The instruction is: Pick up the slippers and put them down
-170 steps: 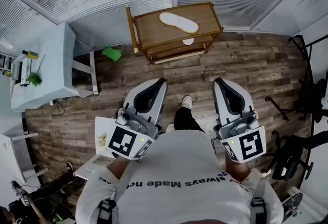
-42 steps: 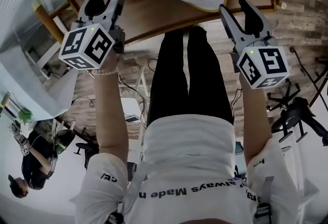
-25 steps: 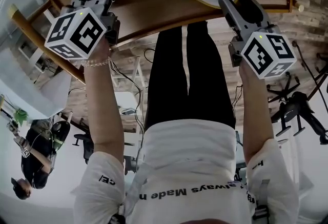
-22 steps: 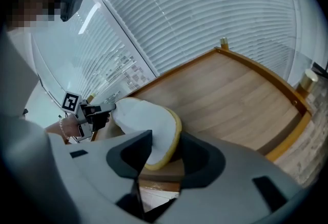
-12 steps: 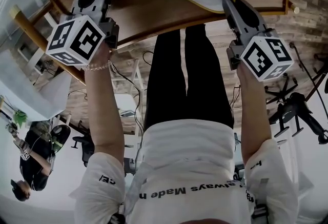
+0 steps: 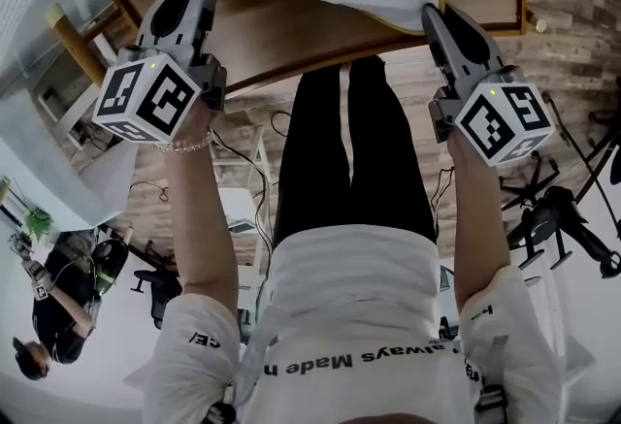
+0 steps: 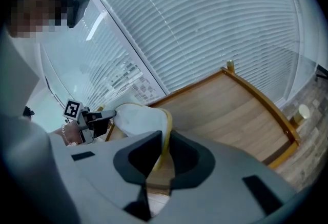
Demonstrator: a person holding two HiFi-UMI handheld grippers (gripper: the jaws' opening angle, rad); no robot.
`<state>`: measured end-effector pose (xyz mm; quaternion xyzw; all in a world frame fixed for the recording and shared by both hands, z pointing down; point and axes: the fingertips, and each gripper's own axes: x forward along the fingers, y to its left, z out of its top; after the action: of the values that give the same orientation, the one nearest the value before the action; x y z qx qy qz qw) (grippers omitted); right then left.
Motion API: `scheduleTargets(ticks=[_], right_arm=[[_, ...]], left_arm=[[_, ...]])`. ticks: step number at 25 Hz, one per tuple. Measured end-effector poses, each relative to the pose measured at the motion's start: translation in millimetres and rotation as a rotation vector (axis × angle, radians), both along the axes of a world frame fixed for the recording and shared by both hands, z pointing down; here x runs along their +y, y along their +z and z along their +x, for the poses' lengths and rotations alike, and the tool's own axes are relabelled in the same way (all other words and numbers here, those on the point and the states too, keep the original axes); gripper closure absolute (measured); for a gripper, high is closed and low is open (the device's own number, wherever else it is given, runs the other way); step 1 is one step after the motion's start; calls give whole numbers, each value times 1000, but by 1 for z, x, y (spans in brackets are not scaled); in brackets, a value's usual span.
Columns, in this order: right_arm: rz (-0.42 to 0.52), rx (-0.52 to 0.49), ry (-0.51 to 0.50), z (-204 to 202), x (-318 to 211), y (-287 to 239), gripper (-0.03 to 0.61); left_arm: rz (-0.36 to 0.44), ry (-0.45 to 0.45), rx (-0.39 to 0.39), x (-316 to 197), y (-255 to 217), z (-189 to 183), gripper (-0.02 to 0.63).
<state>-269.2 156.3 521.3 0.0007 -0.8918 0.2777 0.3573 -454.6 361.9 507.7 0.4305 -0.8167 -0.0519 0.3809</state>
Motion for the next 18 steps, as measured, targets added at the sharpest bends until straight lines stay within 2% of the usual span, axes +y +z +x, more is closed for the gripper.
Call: scheduleTargets(ticks=[13,18], right_arm=[[22,-73,-47,-17,-8,-89,528],[20,-91,-59,-16,-7,-129,529]], left_arm=[[23,-29,-53,1,-98,-5,558],[30,-41,-65,6,-140,3,558]])
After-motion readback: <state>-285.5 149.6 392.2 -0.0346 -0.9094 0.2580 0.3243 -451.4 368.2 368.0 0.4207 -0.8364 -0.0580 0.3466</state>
